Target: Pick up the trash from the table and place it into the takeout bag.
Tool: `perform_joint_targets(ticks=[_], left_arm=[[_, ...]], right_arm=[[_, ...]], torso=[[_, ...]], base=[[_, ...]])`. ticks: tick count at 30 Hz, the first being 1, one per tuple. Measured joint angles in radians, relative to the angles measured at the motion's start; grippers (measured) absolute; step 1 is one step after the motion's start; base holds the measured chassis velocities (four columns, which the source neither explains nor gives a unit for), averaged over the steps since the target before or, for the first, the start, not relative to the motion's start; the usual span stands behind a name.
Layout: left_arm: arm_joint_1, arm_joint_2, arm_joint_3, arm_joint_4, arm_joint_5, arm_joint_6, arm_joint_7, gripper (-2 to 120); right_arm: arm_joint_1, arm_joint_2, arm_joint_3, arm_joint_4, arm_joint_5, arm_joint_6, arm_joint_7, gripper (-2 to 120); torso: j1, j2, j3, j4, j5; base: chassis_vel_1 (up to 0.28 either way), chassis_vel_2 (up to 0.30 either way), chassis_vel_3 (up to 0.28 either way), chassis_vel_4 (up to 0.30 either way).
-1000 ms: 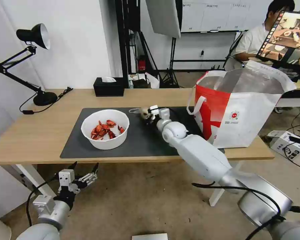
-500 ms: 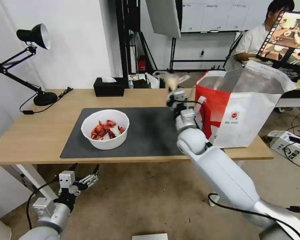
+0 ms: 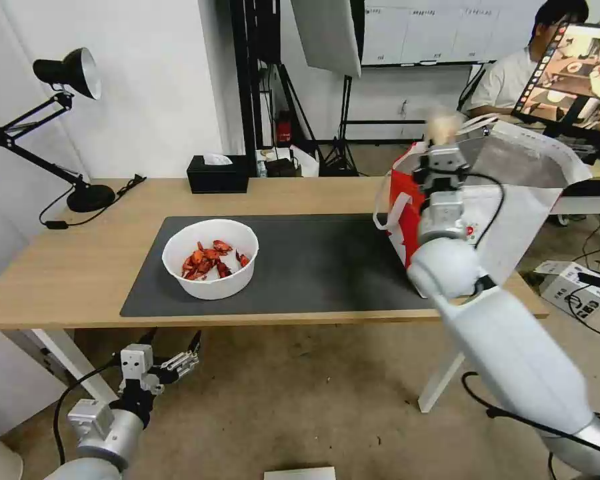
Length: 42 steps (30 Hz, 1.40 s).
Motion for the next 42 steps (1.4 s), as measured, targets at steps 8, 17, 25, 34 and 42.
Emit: perform_joint_targets(ticks=[8,17,25,34,42], left_arm=[[0.0,0.013,0.0,-0.004,-0.004,0.002,0.0,100],[-0.009,0.02,0.007,-0.004,-0.006,0.004,0.0,100],[-0.017,0.026,0.015,-0.003,-0.007,0.008,-0.002,100],[-0.019,0.036,0.014,-0.003,-0.01,0.008,-0.004,100],[-0.021,0.035,0.011,-0.003,-0.011,0.009,-0.005,100]], right_arm=[[0.001,-0.032,-0.001,0.016,0.071,-0.085,-0.008,26],[0.022,-0.067,0.0,0.023,0.125,-0.09,-0.013,60],[0.022,-0.078,0.001,0.026,0.136,-0.09,-0.019,86],[0.014,-0.075,-0.001,0.03,0.138,-0.091,-0.035,100],[0.004,-0.071,0.022,0.062,0.163,0.002,-0.051,100]], torso=[[0.0,0.0,0.0,0.0001,-0.0001],[0.0,0.0,0.0,0.0001,-0.0002],[0.0,0.0,0.0,0.0001,-0.0002],[0.0,0.0,0.0,0.0001,-0.0002],[0.0,0.0,0.0,0.0002,-0.0003]], base=[[0.0,0.0,0.0,0.0],[0.0,0.0,0.0,0.0],[0.0,0.0,0.0,0.0],[0.0,0.0,0.0,0.0],[0.0,0.0,0.0,0.0]])
